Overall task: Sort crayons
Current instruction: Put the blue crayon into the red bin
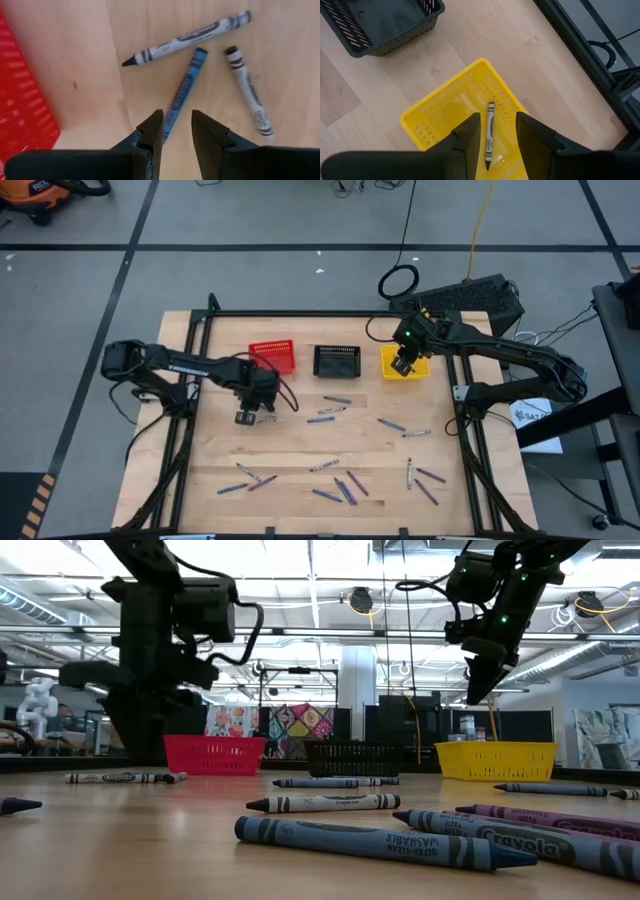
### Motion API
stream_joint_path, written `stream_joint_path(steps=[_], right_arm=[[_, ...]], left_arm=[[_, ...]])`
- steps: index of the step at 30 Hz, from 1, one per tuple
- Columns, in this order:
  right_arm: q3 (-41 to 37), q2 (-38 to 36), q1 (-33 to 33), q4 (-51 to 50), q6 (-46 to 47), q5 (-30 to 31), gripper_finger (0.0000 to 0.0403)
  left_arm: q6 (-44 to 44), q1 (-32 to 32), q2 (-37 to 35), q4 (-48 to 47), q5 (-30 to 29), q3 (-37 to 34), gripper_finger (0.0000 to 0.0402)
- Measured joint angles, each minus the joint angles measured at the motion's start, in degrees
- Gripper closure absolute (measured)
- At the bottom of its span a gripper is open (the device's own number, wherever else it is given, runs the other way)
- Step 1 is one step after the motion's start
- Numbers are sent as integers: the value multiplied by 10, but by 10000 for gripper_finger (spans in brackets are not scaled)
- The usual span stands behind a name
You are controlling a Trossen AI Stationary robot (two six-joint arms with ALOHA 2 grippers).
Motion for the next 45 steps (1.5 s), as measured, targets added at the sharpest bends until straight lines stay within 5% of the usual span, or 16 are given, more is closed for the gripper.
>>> stream_joint_path(steps=[18, 26, 33, 45], right_arm=[[0, 0, 0, -16, 20, -2, 291], [0, 0, 0, -22, 30, -2, 291], [0, 0, 0, -22, 30, -2, 291], [0, 0, 0, -21, 30, -2, 291]], left_arm=[[-12, 0, 71, 15, 1, 3, 311], [-19, 0, 72, 1, 19, 3, 387], [-20, 0, 69, -11, 20, 2, 395], [-36, 12, -40, -45, -13, -2, 400]])
